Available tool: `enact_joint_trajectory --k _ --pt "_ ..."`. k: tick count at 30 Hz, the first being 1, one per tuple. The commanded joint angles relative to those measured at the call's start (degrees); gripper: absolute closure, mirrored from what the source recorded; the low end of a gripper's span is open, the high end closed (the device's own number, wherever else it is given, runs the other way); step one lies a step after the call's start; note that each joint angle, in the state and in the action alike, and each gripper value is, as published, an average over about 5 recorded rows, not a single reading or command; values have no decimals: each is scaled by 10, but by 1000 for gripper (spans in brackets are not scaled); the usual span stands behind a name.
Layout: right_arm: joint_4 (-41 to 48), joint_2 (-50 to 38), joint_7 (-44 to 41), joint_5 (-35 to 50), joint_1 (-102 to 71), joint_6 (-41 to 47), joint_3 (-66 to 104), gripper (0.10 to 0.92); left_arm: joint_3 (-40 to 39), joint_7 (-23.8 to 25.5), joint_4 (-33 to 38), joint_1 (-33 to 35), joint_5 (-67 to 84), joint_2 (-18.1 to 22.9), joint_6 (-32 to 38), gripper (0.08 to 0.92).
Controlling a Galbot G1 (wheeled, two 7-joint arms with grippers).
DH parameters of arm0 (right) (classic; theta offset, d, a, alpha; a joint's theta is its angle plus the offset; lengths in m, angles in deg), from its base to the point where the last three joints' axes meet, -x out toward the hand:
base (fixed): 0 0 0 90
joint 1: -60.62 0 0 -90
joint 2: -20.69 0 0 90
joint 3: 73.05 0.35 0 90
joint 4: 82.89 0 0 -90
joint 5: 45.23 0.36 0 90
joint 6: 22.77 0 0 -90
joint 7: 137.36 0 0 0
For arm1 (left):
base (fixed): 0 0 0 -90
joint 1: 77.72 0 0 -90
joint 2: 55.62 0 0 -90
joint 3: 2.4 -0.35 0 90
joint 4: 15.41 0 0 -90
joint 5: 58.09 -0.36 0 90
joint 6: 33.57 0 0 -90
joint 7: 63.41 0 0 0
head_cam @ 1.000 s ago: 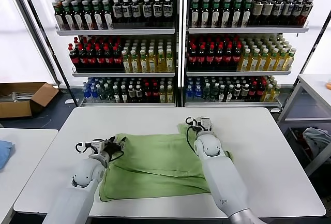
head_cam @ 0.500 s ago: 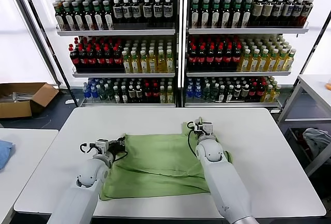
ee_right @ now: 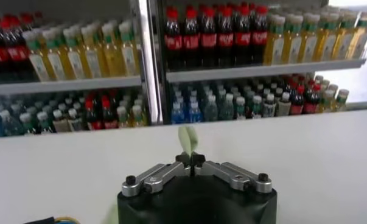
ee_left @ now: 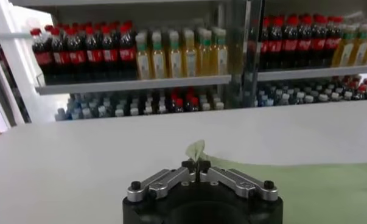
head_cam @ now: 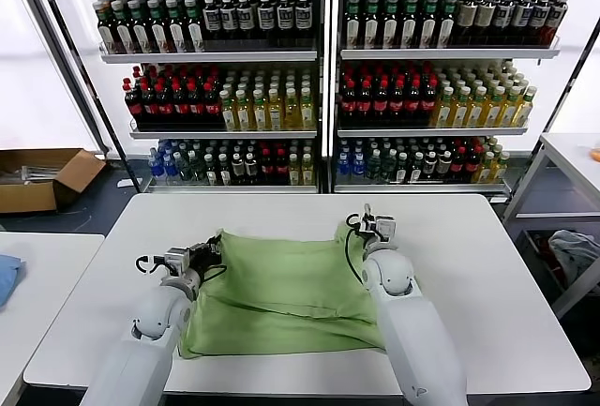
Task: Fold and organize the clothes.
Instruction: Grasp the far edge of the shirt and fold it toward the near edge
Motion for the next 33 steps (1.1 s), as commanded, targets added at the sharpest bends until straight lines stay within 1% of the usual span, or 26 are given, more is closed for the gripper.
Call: enact_joint_trajectory --k 1,8,15,19,24,33 --pt "-138 3 7 3 -60 -1 7 914 15 -1 80 57 -11 4 26 913" --pt "-229 16 25 -13 -183 6 14 914 20 -2 127 98 -22 8 24 913" --pt "-306 32 44 -36 -293 2 28 914 31 -5 144 128 -33 2 24 913" --pt "-326 38 59 -42 -336 -6 28 914 34 -3 159 149 -42 1 24 913" --pt "-349 39 73 -51 -378 -6 24 914 37 1 175 182 -55 9 25 913" --pt "-342 31 97 -56 -410 -10 31 914 40 6 185 212 -76 20 20 913"
